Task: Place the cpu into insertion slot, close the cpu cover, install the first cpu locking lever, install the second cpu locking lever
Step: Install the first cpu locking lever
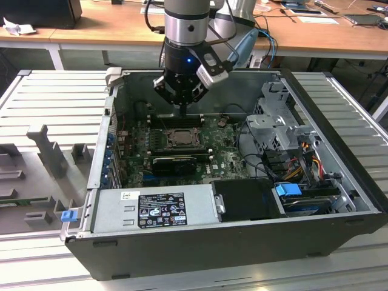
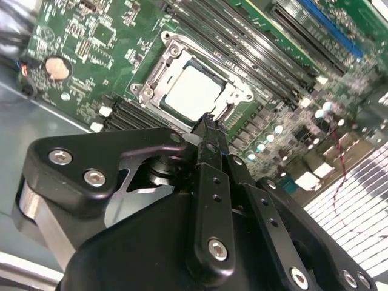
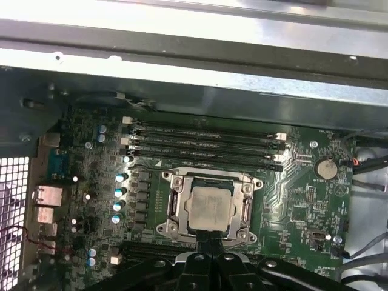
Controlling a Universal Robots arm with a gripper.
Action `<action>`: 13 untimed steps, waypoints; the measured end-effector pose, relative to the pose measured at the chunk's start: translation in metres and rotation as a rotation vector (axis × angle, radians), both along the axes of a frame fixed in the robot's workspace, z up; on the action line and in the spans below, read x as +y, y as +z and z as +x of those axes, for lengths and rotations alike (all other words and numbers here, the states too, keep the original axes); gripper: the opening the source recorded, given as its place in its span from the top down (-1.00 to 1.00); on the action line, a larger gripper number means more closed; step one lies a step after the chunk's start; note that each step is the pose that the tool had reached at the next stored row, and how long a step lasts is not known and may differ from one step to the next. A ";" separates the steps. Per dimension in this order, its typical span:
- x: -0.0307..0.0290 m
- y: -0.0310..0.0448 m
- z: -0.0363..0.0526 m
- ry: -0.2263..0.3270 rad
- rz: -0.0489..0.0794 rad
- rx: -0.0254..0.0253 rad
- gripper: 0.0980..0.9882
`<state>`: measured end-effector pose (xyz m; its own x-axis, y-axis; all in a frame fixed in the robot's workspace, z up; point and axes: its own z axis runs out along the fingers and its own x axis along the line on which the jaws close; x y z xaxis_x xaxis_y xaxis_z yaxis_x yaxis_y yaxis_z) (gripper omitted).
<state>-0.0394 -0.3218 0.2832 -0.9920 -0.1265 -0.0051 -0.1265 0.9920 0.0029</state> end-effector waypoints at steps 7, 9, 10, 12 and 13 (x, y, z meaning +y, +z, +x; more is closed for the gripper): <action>-0.0006 -0.0007 -0.0093 0.026 0.000 0.0000 0.98; -0.0010 -0.0014 -0.0103 0.028 0.002 -0.0001 0.98; -0.0012 -0.0017 -0.0107 0.029 0.003 -0.0001 0.98; -0.0013 -0.0020 -0.0113 0.030 0.004 0.0000 0.98; -0.0013 -0.0022 -0.0115 0.030 0.004 0.0000 0.98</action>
